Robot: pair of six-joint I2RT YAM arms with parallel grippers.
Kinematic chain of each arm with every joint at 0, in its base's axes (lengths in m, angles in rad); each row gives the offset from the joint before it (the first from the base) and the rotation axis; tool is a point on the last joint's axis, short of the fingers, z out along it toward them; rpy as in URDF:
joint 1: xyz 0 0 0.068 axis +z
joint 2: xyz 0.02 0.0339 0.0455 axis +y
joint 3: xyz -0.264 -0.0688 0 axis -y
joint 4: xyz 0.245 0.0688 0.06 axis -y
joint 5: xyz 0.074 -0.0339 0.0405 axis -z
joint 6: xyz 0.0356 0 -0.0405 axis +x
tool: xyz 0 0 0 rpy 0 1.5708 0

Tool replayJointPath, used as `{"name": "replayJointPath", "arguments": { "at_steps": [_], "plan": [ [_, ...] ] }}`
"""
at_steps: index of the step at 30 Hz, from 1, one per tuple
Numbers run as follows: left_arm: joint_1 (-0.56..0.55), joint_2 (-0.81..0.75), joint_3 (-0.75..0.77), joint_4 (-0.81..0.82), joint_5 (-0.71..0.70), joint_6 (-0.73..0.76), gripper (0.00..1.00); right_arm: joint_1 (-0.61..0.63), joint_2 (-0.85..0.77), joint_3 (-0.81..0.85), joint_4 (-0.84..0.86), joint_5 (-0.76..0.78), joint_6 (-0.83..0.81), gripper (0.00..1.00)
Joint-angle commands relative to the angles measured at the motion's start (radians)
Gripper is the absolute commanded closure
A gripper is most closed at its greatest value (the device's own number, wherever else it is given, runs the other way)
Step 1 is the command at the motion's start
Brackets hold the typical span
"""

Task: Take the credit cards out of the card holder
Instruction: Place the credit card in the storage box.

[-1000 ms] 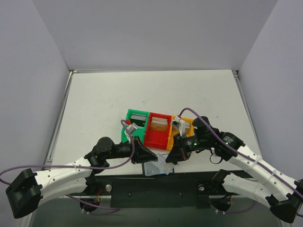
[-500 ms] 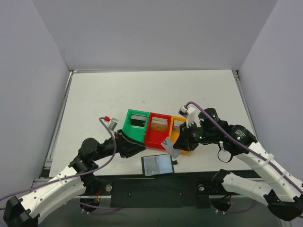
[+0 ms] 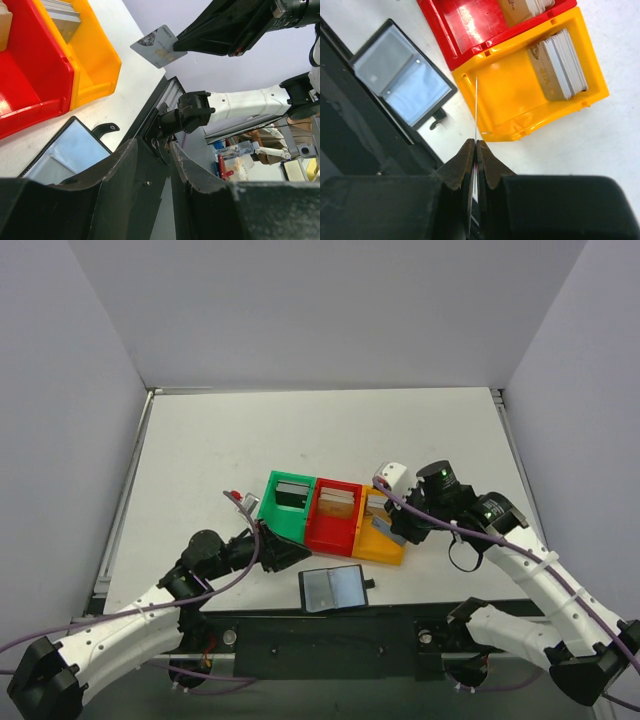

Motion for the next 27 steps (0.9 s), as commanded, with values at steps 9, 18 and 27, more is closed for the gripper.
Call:
{"name": "replayJointPath", "arguments": {
  "at_steps": [9, 18, 27],
  "plan": [
    [0.003, 0.099, 0.019, 0.178, 0.031, -0.024, 0.59, -0.133, 0.123, -0.08, 0.158, -0.152, -0.369, 1.0],
    [0.001, 0.113, 0.025, 0.17, 0.035, 0.001, 0.59, -0.172, 0.209, -0.112, 0.277, -0.133, -0.467, 1.0],
    [0.003, 0.111, 0.022, 0.146, 0.034, 0.028, 0.6, -0.184, 0.277, -0.155, 0.348, -0.103, -0.53, 1.0]
  ]
}}
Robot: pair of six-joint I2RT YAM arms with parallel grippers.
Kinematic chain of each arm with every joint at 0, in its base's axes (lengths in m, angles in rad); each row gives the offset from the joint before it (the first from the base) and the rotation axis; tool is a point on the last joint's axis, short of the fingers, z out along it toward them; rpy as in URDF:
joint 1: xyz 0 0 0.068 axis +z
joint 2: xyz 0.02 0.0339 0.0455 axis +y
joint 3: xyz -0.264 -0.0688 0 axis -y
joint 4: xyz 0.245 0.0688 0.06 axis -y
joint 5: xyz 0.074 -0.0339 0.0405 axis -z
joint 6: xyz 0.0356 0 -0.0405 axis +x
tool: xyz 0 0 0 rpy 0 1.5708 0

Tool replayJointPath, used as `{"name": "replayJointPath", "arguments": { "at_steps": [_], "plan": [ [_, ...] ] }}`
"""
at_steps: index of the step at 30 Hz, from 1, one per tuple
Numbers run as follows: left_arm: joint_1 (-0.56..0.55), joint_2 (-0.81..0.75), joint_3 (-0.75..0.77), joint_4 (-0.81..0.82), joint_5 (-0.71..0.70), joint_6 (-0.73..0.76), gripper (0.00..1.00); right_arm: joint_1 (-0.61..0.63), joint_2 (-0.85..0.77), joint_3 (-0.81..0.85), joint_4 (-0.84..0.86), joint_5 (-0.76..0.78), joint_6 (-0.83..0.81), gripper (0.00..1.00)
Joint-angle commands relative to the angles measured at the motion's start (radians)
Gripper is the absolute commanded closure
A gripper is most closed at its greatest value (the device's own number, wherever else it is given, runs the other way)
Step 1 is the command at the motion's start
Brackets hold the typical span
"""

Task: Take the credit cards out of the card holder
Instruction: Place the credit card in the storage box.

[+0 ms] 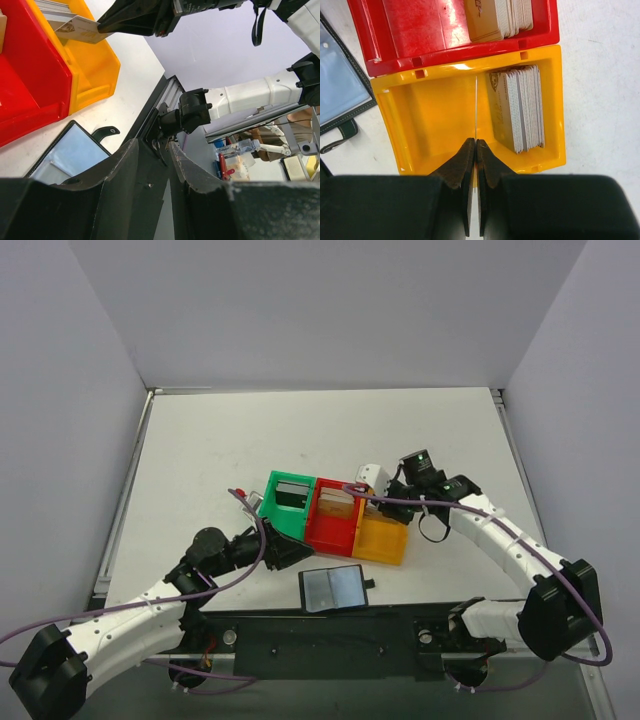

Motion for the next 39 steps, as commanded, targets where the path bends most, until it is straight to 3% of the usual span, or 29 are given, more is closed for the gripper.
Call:
{"name": "replayJointPath", "arguments": {
  "at_steps": [1, 39],
  "plan": [
    [0.003, -0.003, 0.022, 0.033, 0.015, 0.032, 0.6, -0.017, 0.009, -0.032, 0.047, 0.0, -0.045, 1.0],
    [0.003, 0.028, 0.0, 0.053, 0.018, 0.027, 0.6, -0.016, 0.164, -0.052, 0.155, 0.089, -0.034, 1.0]
  ]
}}
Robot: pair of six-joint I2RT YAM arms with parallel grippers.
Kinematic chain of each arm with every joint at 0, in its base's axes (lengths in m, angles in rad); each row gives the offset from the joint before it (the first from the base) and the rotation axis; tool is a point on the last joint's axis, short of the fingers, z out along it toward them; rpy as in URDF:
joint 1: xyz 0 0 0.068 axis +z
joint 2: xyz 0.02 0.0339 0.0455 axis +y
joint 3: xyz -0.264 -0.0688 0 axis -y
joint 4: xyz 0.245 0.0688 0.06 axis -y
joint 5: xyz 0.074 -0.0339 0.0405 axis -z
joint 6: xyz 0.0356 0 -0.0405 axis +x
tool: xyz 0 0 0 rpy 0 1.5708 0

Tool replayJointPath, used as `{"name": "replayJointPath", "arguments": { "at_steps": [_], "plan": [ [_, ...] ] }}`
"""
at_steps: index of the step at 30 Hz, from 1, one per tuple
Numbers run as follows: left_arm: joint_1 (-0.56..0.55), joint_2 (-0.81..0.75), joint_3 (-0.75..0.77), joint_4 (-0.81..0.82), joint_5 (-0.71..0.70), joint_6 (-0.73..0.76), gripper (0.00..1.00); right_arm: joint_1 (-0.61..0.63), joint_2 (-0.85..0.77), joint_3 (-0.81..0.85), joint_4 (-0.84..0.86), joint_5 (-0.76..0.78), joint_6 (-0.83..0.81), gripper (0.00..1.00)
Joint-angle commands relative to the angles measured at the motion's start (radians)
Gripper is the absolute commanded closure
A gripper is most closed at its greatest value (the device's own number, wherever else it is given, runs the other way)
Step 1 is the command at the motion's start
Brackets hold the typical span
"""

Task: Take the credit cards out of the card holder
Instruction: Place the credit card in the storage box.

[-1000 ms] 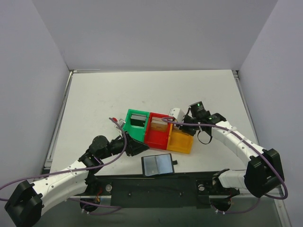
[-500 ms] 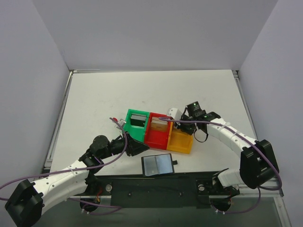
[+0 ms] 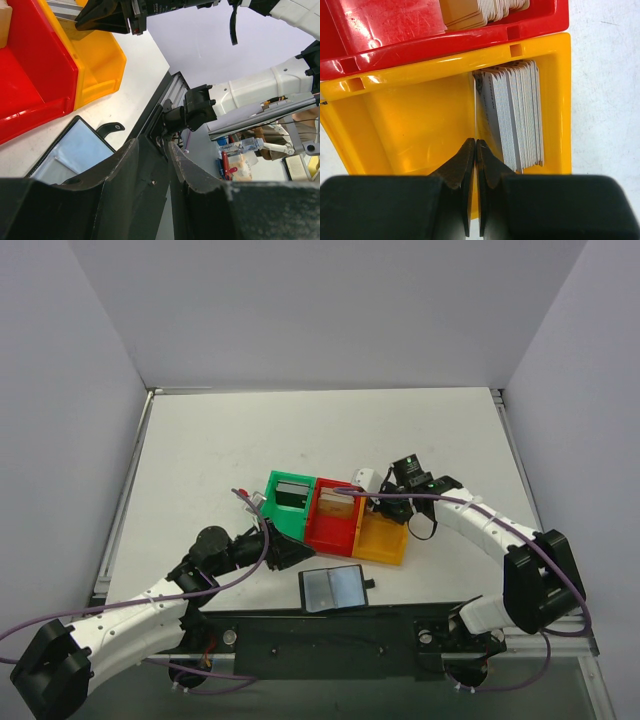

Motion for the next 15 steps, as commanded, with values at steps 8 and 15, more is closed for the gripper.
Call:
{"name": "replayJointPath", "arguments": {
  "at_steps": [8, 15],
  "plan": [
    [-0.002, 0.0, 0.0, 0.054, 0.016, 0.017, 0.6, -0.004, -0.003, 0.02, 0.005, 0.039, 0.018, 0.91],
    [-0.008, 0.0, -0.003, 0.053, 0.01, 0.015, 0.6, -0.004, -0.017, 0.016, 0.012, 0.062, 0.025, 0.89]
  ]
}}
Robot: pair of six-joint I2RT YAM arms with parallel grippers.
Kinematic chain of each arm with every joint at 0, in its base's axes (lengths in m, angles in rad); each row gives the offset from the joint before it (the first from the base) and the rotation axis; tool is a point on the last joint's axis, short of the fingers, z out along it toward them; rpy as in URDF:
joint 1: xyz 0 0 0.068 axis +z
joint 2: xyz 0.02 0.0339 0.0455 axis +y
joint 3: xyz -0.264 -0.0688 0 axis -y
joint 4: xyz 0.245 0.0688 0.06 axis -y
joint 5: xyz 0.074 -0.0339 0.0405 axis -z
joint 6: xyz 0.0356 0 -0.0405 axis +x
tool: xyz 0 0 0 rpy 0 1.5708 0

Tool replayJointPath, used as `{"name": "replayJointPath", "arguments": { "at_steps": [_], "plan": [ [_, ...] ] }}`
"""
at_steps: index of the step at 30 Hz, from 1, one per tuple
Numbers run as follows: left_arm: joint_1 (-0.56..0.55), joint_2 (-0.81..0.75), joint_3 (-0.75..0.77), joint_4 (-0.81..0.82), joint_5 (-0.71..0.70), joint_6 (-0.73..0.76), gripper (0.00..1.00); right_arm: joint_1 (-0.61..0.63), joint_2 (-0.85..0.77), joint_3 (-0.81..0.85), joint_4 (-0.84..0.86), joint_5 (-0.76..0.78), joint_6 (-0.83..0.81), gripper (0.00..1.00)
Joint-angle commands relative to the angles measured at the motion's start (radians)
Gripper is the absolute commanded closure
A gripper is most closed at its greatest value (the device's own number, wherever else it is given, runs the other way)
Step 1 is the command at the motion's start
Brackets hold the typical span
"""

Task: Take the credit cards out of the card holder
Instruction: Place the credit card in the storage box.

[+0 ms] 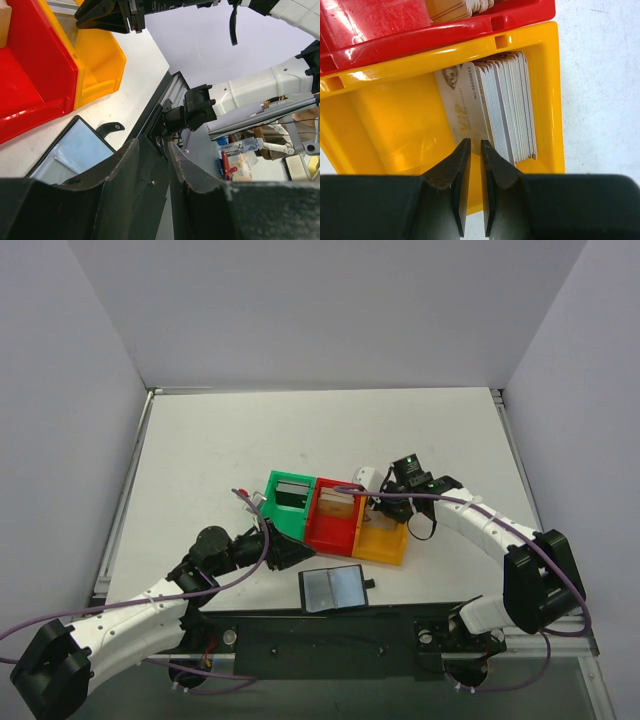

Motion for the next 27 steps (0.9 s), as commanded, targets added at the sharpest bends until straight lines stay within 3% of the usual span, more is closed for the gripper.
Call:
{"name": "replayJointPath", "arguments": {
  "at_steps": [1, 12, 19, 27],
  "plan": [
    [-0.007, 0.0, -0.003, 0.054, 0.01, 0.015, 0.6, -0.004, -0.019, 0.017, 0.008, 0.019, 0.012, 0.89],
    [-0.009, 0.003, 0.0, 0.056, 0.01, 0.017, 0.6, 0.002, -0.065, 0.046, 0.006, 0.038, 0.03, 0.87],
    [-0.009, -0.008, 0.002, 0.028, -0.003, 0.025, 0.6, 0.028, -0.186, 0.121, 0.06, 0.084, 0.177, 0.87],
    [-0.009, -0.048, 0.005, -0.154, -0.081, 0.049, 0.55, 0.298, -0.431, 0.077, -0.035, 0.127, 0.333, 0.87]
  ]
}}
